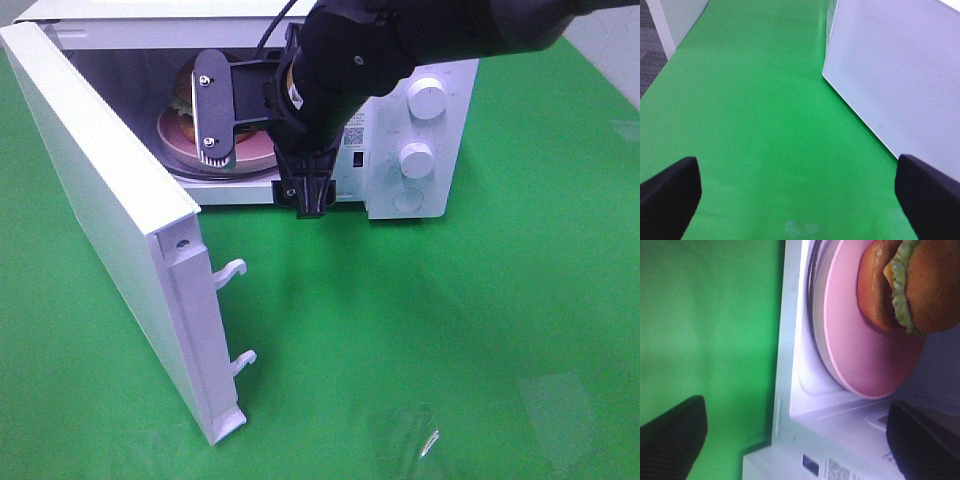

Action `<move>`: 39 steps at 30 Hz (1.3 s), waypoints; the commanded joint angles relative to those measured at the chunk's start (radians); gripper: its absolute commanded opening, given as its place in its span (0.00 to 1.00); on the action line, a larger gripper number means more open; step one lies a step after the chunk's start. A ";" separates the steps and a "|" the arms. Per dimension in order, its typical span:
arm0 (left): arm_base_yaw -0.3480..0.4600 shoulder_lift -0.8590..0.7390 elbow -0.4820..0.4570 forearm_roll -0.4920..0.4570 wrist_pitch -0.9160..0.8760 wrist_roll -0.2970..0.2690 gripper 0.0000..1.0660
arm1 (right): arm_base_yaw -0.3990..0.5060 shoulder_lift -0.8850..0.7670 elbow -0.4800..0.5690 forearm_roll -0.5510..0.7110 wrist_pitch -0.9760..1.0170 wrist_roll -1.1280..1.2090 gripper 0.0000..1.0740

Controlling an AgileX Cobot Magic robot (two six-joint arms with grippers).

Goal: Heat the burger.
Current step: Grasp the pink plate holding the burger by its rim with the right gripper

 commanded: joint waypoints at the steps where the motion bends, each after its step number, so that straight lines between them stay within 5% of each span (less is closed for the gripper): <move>1: 0.002 -0.016 0.001 -0.006 -0.017 0.000 0.94 | 0.001 0.026 -0.028 -0.007 -0.009 0.013 0.85; 39: 0.002 -0.016 0.001 -0.006 -0.017 0.000 0.94 | -0.002 0.364 -0.370 0.042 -0.062 0.027 0.81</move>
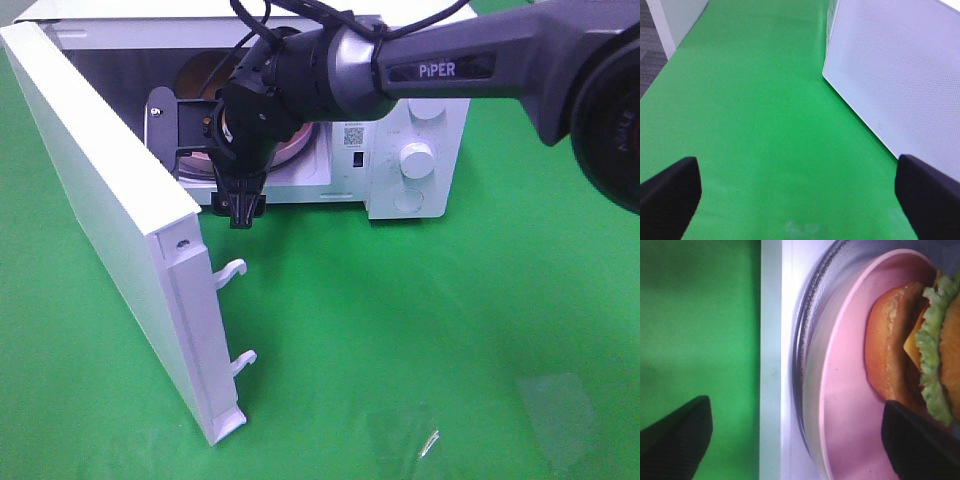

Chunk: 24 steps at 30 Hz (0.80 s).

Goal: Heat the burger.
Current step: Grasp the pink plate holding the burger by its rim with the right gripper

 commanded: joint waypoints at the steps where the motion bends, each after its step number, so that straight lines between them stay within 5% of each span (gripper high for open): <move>1: 0.002 -0.016 0.001 -0.006 -0.017 0.000 0.94 | -0.009 0.020 -0.018 0.002 -0.019 -0.005 0.81; 17: 0.002 -0.016 0.001 -0.006 -0.017 0.000 0.94 | -0.036 0.058 -0.026 0.007 -0.080 -0.021 0.80; 22: 0.002 -0.016 0.001 -0.006 -0.017 0.000 0.94 | -0.045 0.058 -0.026 0.013 -0.083 -0.020 0.73; 23: 0.002 -0.016 0.001 -0.006 -0.017 0.000 0.94 | -0.045 0.058 -0.026 0.050 -0.083 -0.021 0.62; 24: 0.002 -0.016 0.001 -0.006 -0.017 0.000 0.94 | -0.045 0.058 -0.026 0.050 -0.083 -0.021 0.62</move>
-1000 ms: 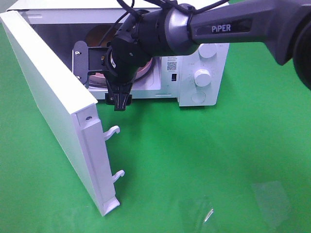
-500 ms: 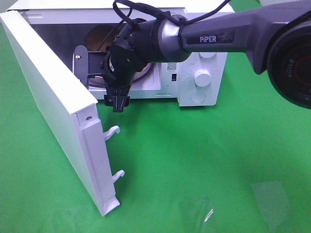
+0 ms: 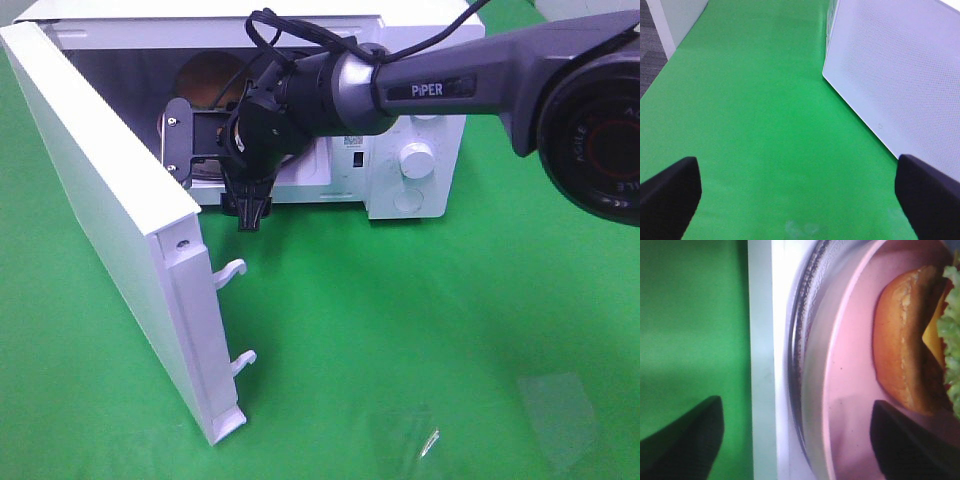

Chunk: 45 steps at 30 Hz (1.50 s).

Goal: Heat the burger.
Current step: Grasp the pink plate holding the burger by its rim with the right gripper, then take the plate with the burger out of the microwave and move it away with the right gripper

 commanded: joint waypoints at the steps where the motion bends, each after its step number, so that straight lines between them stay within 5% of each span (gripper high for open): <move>1: 0.002 -0.016 0.001 -0.006 -0.017 0.000 0.94 | -0.002 -0.003 -0.008 0.032 -0.010 -0.018 0.57; 2: 0.002 -0.016 0.001 -0.006 -0.017 0.000 0.94 | -0.002 -0.003 -0.008 0.032 -0.010 -0.018 0.57; 4: 0.002 -0.016 0.001 -0.006 -0.017 0.000 0.94 | 0.001 -0.003 -0.008 0.033 -0.008 -0.020 0.37; 12: 0.002 -0.016 0.001 -0.006 -0.017 0.000 0.94 | 0.018 -0.009 -0.008 0.045 0.016 -0.043 0.01; 26: 0.002 -0.016 0.001 -0.006 -0.017 0.000 0.94 | 0.033 -0.054 -0.008 0.278 0.151 -0.393 0.00; 35: 0.002 -0.016 0.001 -0.006 -0.017 0.000 0.94 | 0.033 -0.102 0.001 0.290 0.231 -0.531 0.00; 45: 0.002 -0.016 0.001 -0.006 -0.017 0.000 0.94 | -0.002 -0.215 0.158 0.355 0.120 -0.742 0.00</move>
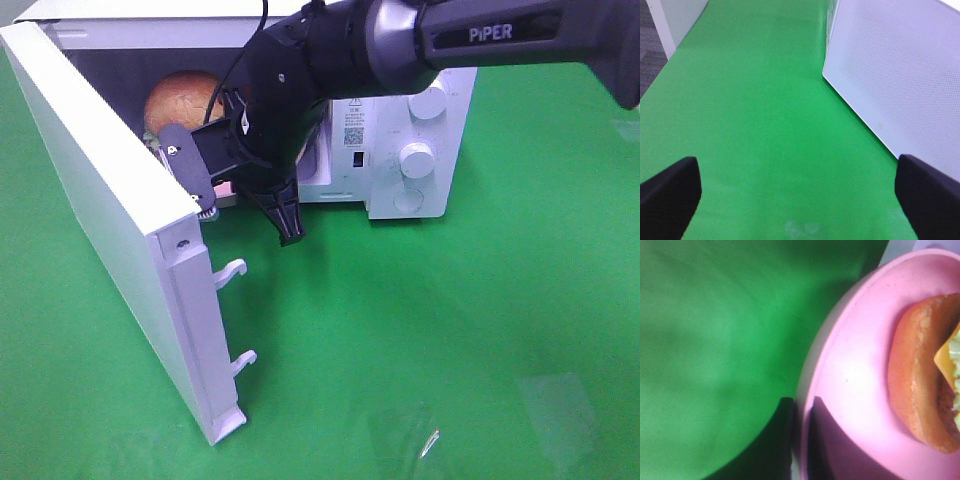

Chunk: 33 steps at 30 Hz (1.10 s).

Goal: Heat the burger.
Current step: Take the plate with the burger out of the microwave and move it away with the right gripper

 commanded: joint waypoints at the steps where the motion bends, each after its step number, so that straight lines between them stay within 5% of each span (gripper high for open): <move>1: 0.002 -0.016 0.001 -0.006 -0.017 0.000 0.94 | -0.020 -0.052 0.039 0.033 -0.091 -0.083 0.00; 13: 0.002 -0.016 0.001 -0.006 -0.017 0.000 0.94 | -0.067 -0.137 0.159 0.227 -0.151 -0.382 0.00; 33: 0.002 -0.016 0.001 -0.006 -0.017 0.000 0.94 | -0.102 -0.310 0.385 0.380 -0.221 -0.570 0.00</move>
